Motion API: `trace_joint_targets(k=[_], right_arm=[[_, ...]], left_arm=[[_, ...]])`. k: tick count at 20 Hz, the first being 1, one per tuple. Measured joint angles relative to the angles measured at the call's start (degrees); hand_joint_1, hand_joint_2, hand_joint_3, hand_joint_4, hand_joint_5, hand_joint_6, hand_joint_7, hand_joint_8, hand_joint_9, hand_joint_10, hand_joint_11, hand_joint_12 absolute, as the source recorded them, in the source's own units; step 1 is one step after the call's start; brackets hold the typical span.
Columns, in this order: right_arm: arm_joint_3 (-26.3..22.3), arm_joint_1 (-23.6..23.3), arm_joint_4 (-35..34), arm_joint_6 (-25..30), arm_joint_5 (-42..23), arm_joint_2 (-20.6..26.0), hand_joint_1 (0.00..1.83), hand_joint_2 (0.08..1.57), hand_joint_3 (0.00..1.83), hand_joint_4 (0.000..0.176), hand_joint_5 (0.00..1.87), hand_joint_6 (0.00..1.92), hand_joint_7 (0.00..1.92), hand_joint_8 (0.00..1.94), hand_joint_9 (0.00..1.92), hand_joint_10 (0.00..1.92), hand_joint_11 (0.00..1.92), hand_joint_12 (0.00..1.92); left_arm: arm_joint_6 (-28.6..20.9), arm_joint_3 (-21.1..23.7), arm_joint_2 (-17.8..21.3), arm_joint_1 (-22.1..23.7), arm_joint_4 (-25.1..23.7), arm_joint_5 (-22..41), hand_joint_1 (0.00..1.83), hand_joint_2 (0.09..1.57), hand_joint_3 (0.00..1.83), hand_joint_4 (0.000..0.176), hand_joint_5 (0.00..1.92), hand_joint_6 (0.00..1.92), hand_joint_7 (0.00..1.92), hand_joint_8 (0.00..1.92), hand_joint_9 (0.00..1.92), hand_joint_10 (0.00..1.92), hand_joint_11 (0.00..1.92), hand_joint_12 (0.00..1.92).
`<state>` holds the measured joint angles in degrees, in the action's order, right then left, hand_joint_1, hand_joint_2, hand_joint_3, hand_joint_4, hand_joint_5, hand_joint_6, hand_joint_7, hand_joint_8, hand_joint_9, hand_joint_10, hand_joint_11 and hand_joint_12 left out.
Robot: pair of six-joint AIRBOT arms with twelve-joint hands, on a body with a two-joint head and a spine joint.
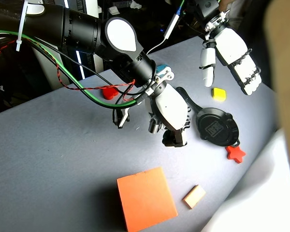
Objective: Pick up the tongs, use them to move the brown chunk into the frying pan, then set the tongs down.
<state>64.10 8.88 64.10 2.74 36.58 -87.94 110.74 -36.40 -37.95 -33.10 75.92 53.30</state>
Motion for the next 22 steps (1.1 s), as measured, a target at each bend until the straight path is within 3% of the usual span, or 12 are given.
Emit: trace_joint_targets(k=[22], right_arm=[[1.25,4.07,3.43,1.55,-0.72,-0.48,1.09,1.23,0.00,0.000,0.76,1.30,1.11,0.02,0.87,0.65,0.51,1.51]], left_arm=[[0.02,0.17,0.00,-0.15,0.02,0.04,0.00,1.19,0.00,0.000,0.00,0.00,0.00,0.00,0.00,0.00,0.01,0.00]])
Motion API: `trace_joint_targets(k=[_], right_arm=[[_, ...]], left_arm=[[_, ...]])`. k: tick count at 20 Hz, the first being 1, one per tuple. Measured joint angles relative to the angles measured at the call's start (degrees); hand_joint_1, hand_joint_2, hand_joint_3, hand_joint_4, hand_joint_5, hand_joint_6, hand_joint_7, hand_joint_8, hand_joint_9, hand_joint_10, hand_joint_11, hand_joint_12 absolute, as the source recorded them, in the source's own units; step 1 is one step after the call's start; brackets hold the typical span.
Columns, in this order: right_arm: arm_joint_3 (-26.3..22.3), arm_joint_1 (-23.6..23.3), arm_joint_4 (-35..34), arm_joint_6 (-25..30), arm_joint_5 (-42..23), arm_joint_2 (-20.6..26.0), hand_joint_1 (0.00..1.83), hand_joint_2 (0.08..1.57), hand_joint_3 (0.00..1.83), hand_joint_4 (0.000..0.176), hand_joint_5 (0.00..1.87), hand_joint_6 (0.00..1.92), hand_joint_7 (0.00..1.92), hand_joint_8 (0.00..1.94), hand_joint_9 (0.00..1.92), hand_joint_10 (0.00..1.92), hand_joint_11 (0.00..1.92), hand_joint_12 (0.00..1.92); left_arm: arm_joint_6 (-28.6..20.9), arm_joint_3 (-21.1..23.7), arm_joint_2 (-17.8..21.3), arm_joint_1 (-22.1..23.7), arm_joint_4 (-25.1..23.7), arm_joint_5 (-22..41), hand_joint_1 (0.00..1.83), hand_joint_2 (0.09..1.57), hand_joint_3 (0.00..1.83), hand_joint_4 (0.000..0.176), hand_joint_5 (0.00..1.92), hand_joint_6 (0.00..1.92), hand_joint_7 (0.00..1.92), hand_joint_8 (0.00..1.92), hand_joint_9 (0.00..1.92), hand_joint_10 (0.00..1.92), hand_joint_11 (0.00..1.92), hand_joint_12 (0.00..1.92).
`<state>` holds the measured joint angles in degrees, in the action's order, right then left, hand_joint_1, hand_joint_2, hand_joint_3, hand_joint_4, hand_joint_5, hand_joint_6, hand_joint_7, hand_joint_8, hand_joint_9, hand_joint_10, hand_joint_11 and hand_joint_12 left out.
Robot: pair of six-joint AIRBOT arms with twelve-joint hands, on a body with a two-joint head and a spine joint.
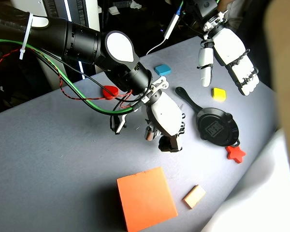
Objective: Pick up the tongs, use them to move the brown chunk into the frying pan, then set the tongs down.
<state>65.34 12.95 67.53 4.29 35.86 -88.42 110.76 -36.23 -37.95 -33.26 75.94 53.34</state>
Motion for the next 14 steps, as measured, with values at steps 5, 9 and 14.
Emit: trace_joint_targets(k=[5,9,14], right_arm=[[0.00,0.22,0.02,-0.55,0.07,0.13,1.22,1.11,0.00,0.014,0.95,1.07,1.05,0.88,1.02,0.80,0.67,1.59],[0.00,0.22,0.02,-1.33,0.22,0.26,1.38,1.11,0.00,0.000,0.87,1.11,1.01,0.81,0.97,1.25,0.72,1.61],[0.00,0.15,-0.17,-1.55,0.13,0.48,0.74,1.28,0.03,0.000,0.95,1.05,1.43,1.22,1.40,1.52,1.20,1.87]], left_arm=[[0.02,0.00,0.00,0.00,0.00,0.02,0.00,1.18,0.00,0.000,0.00,0.00,0.00,0.00,0.00,0.00,0.00,0.00],[0.04,0.00,0.00,0.00,-0.02,0.00,0.00,1.18,0.00,0.000,0.00,0.00,0.00,0.00,0.00,0.00,0.00,0.00],[0.15,0.00,0.00,0.00,-0.02,0.00,0.00,1.19,0.00,0.000,0.00,0.00,0.00,0.00,0.00,0.00,0.00,0.00]])
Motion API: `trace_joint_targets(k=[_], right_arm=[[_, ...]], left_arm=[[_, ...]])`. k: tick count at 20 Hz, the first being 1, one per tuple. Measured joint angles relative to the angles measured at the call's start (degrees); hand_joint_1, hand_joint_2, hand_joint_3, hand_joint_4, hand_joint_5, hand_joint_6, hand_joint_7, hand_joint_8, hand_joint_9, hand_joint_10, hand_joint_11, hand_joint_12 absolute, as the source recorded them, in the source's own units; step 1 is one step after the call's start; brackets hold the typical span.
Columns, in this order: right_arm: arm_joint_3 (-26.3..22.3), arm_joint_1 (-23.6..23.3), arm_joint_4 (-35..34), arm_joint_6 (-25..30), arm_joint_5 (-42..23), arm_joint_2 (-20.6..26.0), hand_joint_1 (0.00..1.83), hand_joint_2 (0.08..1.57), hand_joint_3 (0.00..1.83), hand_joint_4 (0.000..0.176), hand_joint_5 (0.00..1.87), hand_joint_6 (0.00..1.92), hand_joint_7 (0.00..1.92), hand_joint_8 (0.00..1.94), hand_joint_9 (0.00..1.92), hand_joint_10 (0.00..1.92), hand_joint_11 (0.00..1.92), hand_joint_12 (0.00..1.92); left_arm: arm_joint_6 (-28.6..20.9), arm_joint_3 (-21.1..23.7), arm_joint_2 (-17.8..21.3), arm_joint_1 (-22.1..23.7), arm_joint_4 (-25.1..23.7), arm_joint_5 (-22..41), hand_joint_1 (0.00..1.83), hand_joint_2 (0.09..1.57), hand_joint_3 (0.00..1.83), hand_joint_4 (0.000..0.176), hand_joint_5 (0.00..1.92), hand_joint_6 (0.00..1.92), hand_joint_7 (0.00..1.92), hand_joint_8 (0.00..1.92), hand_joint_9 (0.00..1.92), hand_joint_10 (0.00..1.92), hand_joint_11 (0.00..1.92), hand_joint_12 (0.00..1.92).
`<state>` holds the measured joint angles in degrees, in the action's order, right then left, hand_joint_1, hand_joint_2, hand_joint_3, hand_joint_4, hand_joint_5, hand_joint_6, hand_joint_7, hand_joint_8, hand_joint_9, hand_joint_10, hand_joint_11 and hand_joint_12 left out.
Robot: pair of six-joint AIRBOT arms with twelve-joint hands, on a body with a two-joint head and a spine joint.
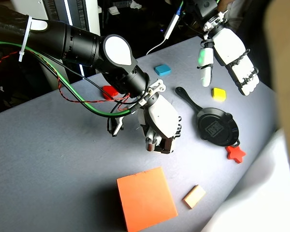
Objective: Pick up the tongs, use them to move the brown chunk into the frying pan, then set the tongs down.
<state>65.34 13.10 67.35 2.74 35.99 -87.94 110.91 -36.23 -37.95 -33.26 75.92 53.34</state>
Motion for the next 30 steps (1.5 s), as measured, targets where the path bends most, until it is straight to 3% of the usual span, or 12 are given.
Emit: trace_joint_targets(k=[1,2,3,4,5,7,15,18,24,28,30], right_arm=[[-0.15,0.00,0.04,-0.04,0.04,0.20,0.52,1.35,0.04,0.000,1.01,1.07,1.47,1.39,1.46,1.62,1.28,1.90],[-0.81,0.00,0.13,-0.04,0.11,0.87,0.43,1.41,0.03,0.000,1.13,1.34,1.55,1.45,1.58,1.67,1.43,1.90],[-1.22,0.00,0.17,-0.13,0.13,1.29,0.41,1.47,0.01,0.106,1.29,1.51,1.58,1.51,1.65,1.69,1.52,1.89],[-2.01,0.00,0.28,-0.59,0.17,2.03,0.46,1.49,0.01,0.162,1.34,1.67,1.59,1.65,1.69,1.76,1.59,1.91],[-2.54,0.00,0.28,-0.66,0.24,2.54,0.65,1.48,0.00,0.173,1.37,1.87,1.61,1.85,1.72,1.89,1.70,1.92],[-3.93,0.00,0.31,-0.61,0.24,3.85,0.87,1.45,0.00,0.176,1.40,1.92,1.63,1.94,1.76,1.92,1.79,1.92],[-5.11,-2.93,-0.07,-0.79,0.09,6.64,0.94,1.43,0.00,0.176,1.37,1.92,1.58,1.94,1.70,1.92,1.75,1.92],[0.09,-5.68,0.44,-0.07,-1.70,4.13,0.93,1.43,0.00,0.176,1.35,1.92,1.57,1.94,1.69,1.92,1.73,1.92],[12.11,-7.13,0.76,0.17,-6.73,-5.25,0.89,1.43,0.00,0.176,1.34,1.92,1.56,1.94,1.67,1.92,1.69,1.92],[16.55,-5.97,9.27,4.85,-9.16,-9.81,0.89,1.43,0.00,0.176,1.33,1.92,1.55,1.94,1.67,1.92,1.68,1.92],[19.41,-4.92,9.92,5.03,-10.05,-12.00,0.88,1.44,0.01,0.176,1.33,1.92,1.55,1.94,1.66,1.92,1.67,1.92]], left_arm=[[0.00,0.00,0.00,0.00,0.00,-0.02,0.00,1.18,0.00,0.000,0.00,0.00,0.00,0.00,0.00,0.00,0.00,0.00],[0.00,0.00,0.00,0.00,0.00,-0.02,0.00,1.19,0.00,0.000,0.00,0.00,0.00,0.00,0.00,0.00,0.00,0.00],[0.00,0.00,0.00,0.00,0.04,0.00,0.00,1.19,0.00,0.000,0.00,0.00,0.00,0.00,0.00,0.00,0.00,0.00],[0.00,0.00,0.00,0.00,0.02,-0.07,0.00,1.19,0.00,0.000,0.00,0.00,0.00,0.00,0.00,0.00,0.00,0.00],[0.00,0.00,0.00,-0.02,-0.02,-0.07,0.00,1.19,0.00,0.000,0.00,0.00,0.00,0.00,0.00,0.00,0.00,0.00],[0.00,0.00,0.00,-0.02,0.02,-0.13,0.00,1.18,0.00,0.000,0.00,0.00,0.00,0.00,0.00,0.00,0.00,0.00],[0.04,0.00,0.00,-0.20,0.17,-0.17,0.00,1.18,0.00,0.000,0.00,0.00,0.00,0.00,0.00,0.00,0.00,0.00],[0.04,0.00,0.00,-0.20,0.20,-0.20,0.00,1.18,0.00,0.000,0.00,0.00,0.00,0.00,0.00,0.00,0.00,0.00],[0.09,0.13,-0.02,-0.20,0.24,-0.17,0.00,1.18,0.00,0.000,0.00,0.00,0.00,0.00,0.00,0.00,0.00,0.00],[0.11,0.13,-0.07,-0.20,0.22,-0.22,0.00,1.18,0.00,0.000,0.00,0.00,0.00,0.00,0.00,0.00,0.00,0.00],[0.09,0.17,-0.13,-0.20,0.22,-0.17,0.00,1.16,0.00,0.000,0.00,0.00,0.00,0.00,0.00,0.00,0.00,0.00]])
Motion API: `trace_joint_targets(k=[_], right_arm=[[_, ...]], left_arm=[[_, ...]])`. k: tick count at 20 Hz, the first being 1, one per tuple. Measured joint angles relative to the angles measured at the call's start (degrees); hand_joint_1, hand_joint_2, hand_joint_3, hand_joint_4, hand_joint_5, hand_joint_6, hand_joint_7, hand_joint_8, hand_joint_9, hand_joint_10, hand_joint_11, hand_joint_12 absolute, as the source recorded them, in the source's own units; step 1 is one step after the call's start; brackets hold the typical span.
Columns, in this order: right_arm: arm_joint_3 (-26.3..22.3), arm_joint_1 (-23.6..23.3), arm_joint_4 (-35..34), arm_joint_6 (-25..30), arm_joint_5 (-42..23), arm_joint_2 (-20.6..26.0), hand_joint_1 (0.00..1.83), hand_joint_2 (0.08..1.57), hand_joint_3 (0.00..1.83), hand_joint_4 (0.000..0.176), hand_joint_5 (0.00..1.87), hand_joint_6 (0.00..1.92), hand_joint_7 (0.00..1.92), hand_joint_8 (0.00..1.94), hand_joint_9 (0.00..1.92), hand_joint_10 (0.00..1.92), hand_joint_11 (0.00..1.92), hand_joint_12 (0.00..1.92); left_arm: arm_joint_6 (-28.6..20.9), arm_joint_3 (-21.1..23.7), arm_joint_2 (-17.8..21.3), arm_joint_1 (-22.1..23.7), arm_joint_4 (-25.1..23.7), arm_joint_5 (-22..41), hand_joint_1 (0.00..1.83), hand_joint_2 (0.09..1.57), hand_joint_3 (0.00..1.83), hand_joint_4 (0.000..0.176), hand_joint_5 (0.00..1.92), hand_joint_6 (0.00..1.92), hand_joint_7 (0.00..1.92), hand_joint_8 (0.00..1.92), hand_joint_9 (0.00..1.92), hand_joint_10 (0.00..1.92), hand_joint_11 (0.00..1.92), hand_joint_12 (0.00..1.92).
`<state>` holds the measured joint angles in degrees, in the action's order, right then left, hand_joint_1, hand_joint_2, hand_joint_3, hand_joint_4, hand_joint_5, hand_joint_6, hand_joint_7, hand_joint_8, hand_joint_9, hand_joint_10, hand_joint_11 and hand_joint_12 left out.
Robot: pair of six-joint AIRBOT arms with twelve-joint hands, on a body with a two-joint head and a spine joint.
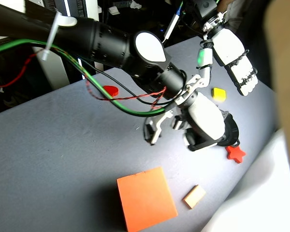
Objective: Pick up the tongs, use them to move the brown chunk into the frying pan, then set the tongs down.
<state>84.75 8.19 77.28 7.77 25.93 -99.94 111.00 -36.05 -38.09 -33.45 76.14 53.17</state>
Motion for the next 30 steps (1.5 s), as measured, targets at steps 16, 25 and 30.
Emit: trace_joint_targets(k=[16,25,30], right_arm=[[3.67,2.82,3.61,2.56,-0.68,-1.55,0.49,1.53,0.01,0.000,1.12,1.65,1.41,1.71,1.49,1.92,1.45,1.92],[3.41,2.69,3.48,2.56,-0.11,-1.01,0.53,1.44,0.00,0.000,0.91,1.15,1.26,1.42,1.35,1.80,1.26,1.92],[2.43,1.33,3.54,2.54,0.13,-0.07,0.50,1.40,0.00,0.000,0.85,1.20,1.20,1.29,1.27,1.68,1.12,1.92]], left_arm=[[0.02,0.00,-0.04,0.00,0.07,-0.02,0.00,1.16,0.00,0.000,0.00,0.00,0.00,0.00,0.00,0.00,0.00,0.00],[0.04,0.00,-0.04,0.00,0.11,-0.02,0.00,1.17,0.00,0.000,0.00,0.00,0.00,0.00,0.00,0.00,0.00,0.00],[0.04,0.02,-0.04,-0.04,0.13,-0.02,0.00,1.16,0.00,0.000,0.00,0.00,0.00,0.00,0.00,0.00,0.00,0.00]])
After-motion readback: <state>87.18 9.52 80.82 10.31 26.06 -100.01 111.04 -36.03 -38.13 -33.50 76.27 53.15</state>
